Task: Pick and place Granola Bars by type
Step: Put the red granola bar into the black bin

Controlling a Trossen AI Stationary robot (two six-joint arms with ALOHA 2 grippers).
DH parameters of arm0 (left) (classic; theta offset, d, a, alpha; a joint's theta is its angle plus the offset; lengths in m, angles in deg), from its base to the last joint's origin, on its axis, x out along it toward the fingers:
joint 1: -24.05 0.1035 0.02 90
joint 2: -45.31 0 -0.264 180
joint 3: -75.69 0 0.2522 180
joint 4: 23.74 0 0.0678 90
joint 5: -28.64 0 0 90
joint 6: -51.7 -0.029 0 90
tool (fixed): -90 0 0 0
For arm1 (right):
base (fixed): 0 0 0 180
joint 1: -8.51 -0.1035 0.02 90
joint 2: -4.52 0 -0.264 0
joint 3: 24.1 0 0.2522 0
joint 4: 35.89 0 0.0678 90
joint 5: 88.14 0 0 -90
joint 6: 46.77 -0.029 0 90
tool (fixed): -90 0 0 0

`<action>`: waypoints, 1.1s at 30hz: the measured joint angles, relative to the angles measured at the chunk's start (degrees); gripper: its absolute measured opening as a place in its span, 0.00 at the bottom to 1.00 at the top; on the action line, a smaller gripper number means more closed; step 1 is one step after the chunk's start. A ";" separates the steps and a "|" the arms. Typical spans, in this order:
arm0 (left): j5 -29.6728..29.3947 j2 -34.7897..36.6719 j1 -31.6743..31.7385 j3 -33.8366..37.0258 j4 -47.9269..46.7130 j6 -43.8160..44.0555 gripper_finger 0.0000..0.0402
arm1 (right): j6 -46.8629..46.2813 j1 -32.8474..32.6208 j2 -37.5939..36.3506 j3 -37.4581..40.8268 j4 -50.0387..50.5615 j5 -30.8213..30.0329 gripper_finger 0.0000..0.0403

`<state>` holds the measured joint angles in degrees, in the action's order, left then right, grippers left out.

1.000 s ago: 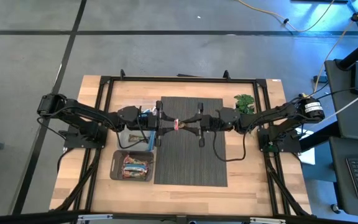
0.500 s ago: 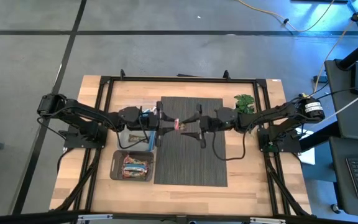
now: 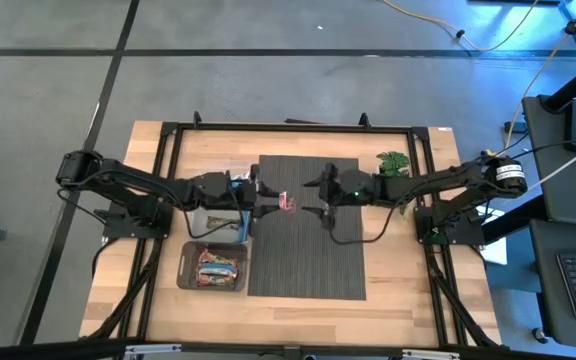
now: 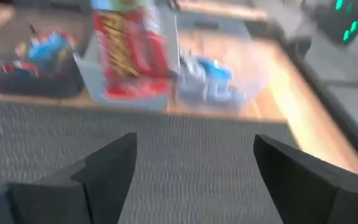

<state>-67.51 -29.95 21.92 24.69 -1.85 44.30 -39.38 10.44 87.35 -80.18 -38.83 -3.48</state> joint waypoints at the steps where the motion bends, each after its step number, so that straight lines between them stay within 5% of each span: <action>1: 0.21 0.70 -0.03 -0.35 -2.93 0.82 0.25 | -0.53 0.12 -0.02 0.00 1.62 -0.08 0.80; 10: 2.40 5.44 -1.42 -14.07 -50.74 18.50 0.25 | -2.78 1.42 -0.07 0.00 9.98 -0.16 0.80; 16: 7.53 5.47 -5.10 -21.42 -73.71 30.59 0.25 | -2.57 1.41 -0.07 0.00 9.83 -0.16 0.80; 22: 7.74 4.89 -11.54 -22.44 -83.41 34.45 0.25 | -2.53 1.41 -0.07 0.00 10.17 -0.16 0.80; 33: 7.20 -1.32 -21.26 -22.42 -83.88 41.16 0.25 | -3.31 1.41 -0.07 -0.02 12.61 -0.15 0.80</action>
<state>-60.32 -31.27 0.67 2.27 -85.73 85.46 -42.69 11.84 87.29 -80.20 -26.22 -3.63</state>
